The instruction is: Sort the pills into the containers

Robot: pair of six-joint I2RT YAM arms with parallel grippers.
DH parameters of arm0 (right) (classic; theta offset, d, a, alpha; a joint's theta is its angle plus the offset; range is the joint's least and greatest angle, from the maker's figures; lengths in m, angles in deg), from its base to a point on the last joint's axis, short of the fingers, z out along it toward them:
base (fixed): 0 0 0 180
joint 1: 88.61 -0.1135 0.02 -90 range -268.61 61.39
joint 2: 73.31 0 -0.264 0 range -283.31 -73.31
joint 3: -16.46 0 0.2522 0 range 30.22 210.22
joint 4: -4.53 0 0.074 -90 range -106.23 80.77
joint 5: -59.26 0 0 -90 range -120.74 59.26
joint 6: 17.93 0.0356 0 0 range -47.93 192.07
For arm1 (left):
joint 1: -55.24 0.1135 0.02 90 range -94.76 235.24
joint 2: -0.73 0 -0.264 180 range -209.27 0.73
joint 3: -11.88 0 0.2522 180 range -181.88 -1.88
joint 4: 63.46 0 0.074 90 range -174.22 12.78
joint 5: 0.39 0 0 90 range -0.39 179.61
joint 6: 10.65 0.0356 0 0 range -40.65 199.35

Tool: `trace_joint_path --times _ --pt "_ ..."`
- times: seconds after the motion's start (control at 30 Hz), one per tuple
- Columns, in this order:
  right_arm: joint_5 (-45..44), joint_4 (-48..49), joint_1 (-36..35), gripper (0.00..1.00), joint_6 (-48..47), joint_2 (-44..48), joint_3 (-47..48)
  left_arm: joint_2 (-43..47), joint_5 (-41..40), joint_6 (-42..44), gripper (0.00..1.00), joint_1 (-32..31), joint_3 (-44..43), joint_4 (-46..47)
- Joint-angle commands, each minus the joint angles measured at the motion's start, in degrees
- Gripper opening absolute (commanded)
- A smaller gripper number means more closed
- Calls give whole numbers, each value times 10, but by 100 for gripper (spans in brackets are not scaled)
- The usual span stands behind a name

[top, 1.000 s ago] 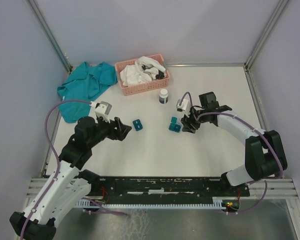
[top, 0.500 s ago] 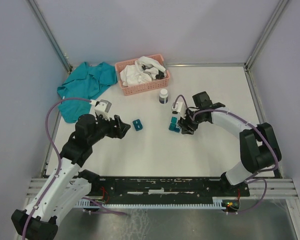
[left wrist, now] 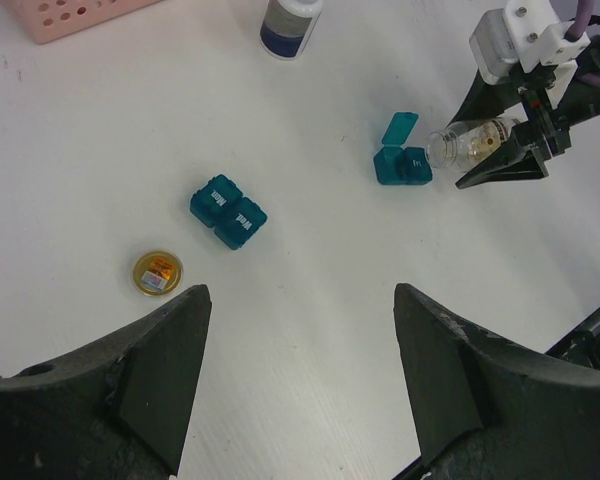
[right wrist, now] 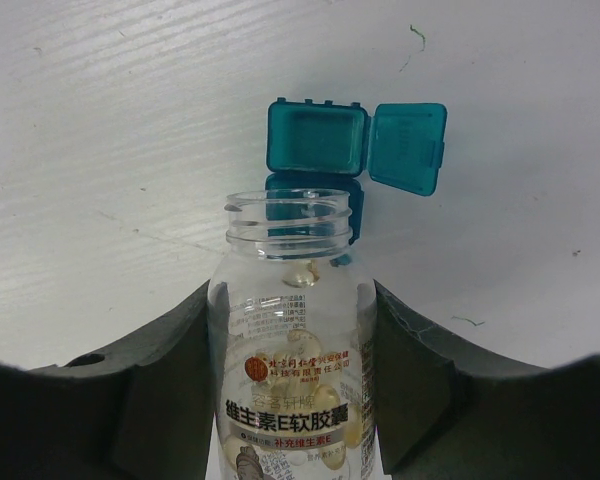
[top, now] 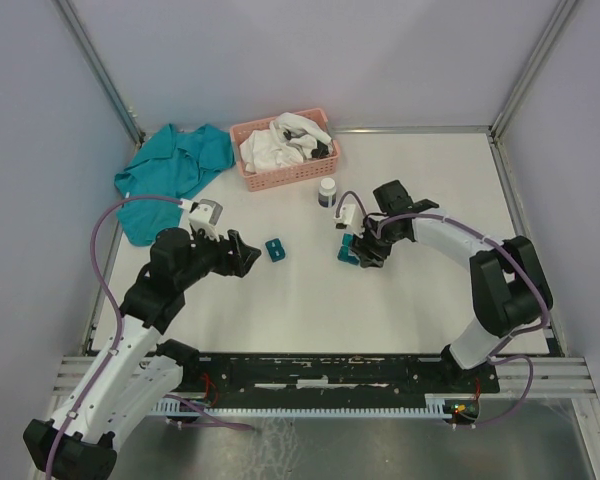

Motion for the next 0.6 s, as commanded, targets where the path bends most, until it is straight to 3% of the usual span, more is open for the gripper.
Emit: trace_joint_path --times 0.0,0.57 --pt "-15 -8 -7 2 -1 -6 23 0 14 16 80 5 -2 32" --pt "-47 -24 -17 2 18 -37 50 -1 18 16 81 8 -2 33"
